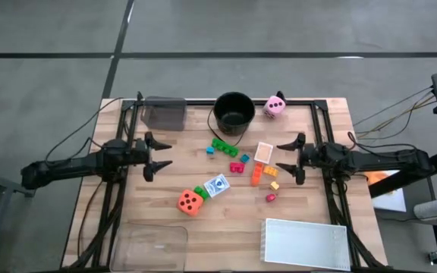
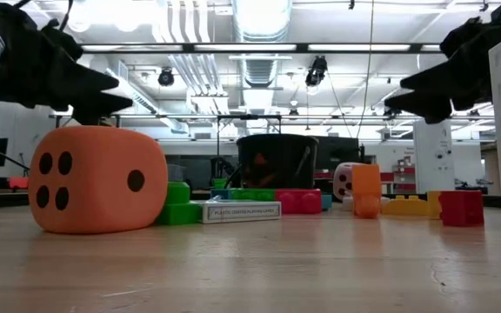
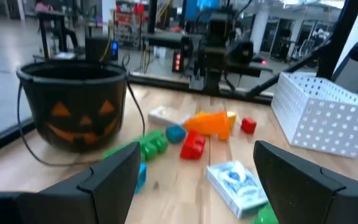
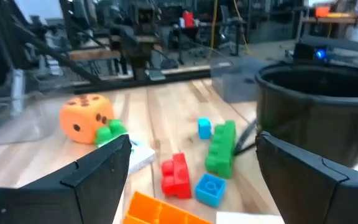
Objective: Pick & Place Toys
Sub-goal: Put the orange game piece into the white bin
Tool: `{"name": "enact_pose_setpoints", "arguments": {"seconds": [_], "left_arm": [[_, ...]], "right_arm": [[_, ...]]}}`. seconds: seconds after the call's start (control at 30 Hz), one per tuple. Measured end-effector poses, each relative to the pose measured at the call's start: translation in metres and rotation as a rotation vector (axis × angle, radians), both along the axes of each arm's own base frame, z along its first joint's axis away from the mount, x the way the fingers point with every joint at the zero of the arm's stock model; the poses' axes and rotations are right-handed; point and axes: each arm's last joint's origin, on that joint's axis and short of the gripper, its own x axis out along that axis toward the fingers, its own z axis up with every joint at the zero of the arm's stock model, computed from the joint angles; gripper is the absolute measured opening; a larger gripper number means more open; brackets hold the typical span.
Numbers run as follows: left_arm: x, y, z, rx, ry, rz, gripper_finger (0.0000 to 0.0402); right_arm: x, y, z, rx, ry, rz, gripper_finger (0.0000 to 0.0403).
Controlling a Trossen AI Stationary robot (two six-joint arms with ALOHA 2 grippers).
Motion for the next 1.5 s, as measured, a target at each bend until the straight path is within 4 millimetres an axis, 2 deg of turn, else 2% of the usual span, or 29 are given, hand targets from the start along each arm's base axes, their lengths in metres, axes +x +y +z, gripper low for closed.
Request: {"name": "enact_pose_setpoints", "arguments": {"seconds": [0.23,0.47,0.73,1.03,1.23,1.5], "left_arm": [[0.000,0.000,0.000,-0.004,0.003,0.000,0.0314],[0.000,0.000,0.000,-0.005,0.003,0.000,0.0314],[0.000,0.000,-0.001,-0.006,0.005,0.000,0.0314],[0.000,0.000,-0.003,-0.014,0.029,0.000,0.0314],[0.000,0.000,-0.003,-0.014,0.028,0.000,0.0314],[0.000,0.000,-0.003,-0.014,0.028,0.000,0.0314]], "right_arm": [[0.005,-0.002,-0.006,-0.012,0.058,-0.076,0.0339],[0.009,-0.005,-0.002,-0.012,0.011,-0.160,0.0339],[0.013,-0.005,0.001,0.009,0.014,-0.156,0.0339],[0.025,-0.002,0.009,0.056,0.059,-0.035,0.0339],[0.047,-0.001,0.020,0.067,0.216,0.009,0.0339],[0.091,0.005,0.034,-0.055,0.625,0.138,0.0339]]}}
